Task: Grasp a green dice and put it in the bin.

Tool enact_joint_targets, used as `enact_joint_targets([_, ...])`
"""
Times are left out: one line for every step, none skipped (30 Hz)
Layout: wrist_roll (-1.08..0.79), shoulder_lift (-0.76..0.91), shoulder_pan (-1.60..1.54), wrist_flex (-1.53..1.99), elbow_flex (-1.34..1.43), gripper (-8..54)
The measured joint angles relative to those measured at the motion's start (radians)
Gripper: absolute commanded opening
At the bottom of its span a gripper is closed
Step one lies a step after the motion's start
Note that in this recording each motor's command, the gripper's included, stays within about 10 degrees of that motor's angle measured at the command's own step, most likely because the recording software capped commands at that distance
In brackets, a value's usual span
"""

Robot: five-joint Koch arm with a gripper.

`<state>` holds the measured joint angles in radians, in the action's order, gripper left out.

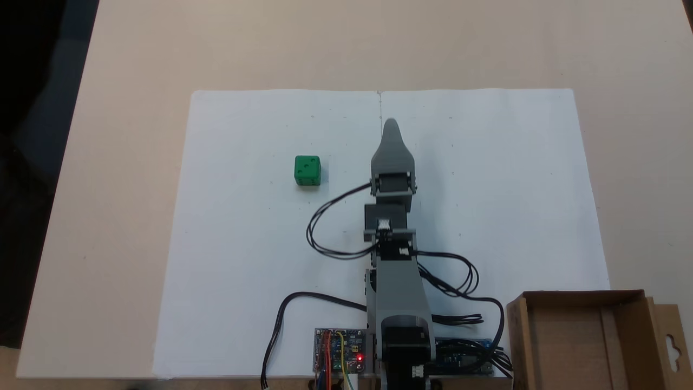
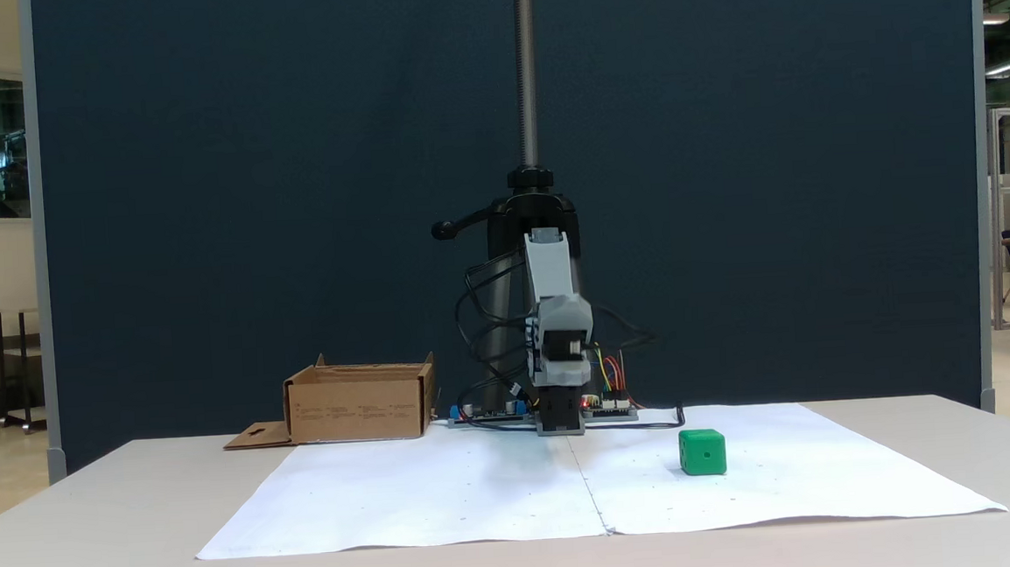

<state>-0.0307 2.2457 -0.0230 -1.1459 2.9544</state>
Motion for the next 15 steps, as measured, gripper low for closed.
enact_joint_targets([0.0,0.0,0.0,0.048,-0.041,42.1])
enact_joint_targets([-0.002,0.0,0.0,0.101,-0.074,43.3])
enact_joint_targets([0.0,0.0,0.0,0.156,-0.1,44.0])
enact_joint_targets([-0.002,0.0,0.0,0.213,-0.115,44.0])
enact_joint_targets([0.0,0.0,0.0,0.278,-0.132,44.0])
enact_joint_targets([0.0,0.0,0.0,0.354,-0.152,44.0])
enact_joint_targets([0.0,0.0,0.0,0.41,-0.17,44.0])
enact_joint_targets([0.0,0.0,0.0,0.48,-0.204,44.0])
enact_joint_targets([-0.002,0.0,0.0,0.548,-0.242,44.0])
enact_joint_targets([0.0,0.0,0.0,0.611,-0.282,44.0])
enact_joint_targets([-0.002,0.0,0.0,0.68,-0.324,44.1])
enact_joint_targets([0.0,0.0,0.0,0.742,-0.362,44.1])
enact_joint_targets([0.0,0.0,0.0,0.807,-0.399,44.1])
enact_joint_targets([0.0,0.0,0.0,0.87,-0.436,44.1])
enact_joint_targets([0.0,0.0,0.0,0.936,-0.468,44.0])
